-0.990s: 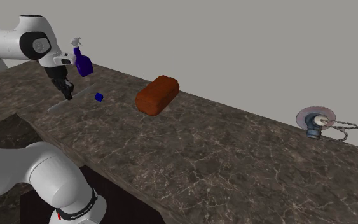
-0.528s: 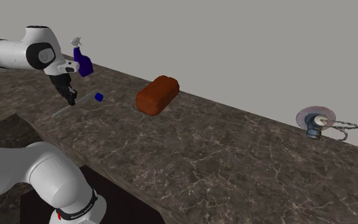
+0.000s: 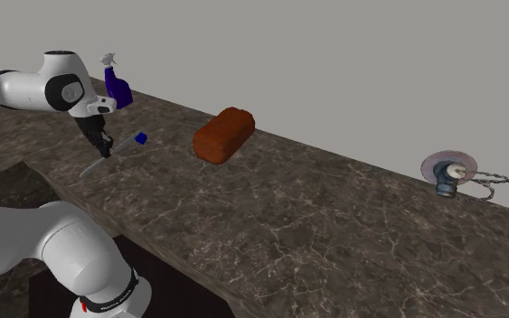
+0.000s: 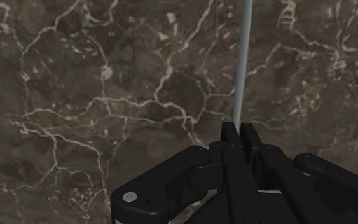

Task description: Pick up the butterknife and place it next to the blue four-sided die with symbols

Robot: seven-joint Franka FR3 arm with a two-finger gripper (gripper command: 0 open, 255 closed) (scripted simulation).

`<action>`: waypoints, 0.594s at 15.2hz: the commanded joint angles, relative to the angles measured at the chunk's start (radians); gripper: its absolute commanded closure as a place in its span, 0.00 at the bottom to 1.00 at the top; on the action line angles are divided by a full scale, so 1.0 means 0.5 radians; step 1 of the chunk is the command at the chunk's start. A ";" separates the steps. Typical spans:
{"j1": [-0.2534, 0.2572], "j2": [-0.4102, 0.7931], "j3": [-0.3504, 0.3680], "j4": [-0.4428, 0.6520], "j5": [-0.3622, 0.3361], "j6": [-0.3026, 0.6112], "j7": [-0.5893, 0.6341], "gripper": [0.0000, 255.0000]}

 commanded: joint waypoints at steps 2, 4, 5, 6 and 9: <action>-0.004 0.007 0.006 -0.005 0.000 0.011 -0.001 1.00; -0.004 0.007 0.006 -0.005 0.000 0.011 -0.001 1.00; -0.004 0.007 0.006 -0.005 0.000 0.011 -0.001 1.00; -0.004 0.007 0.006 -0.005 0.000 0.011 -0.001 1.00; -0.004 0.007 0.006 -0.005 0.000 0.011 -0.001 0.00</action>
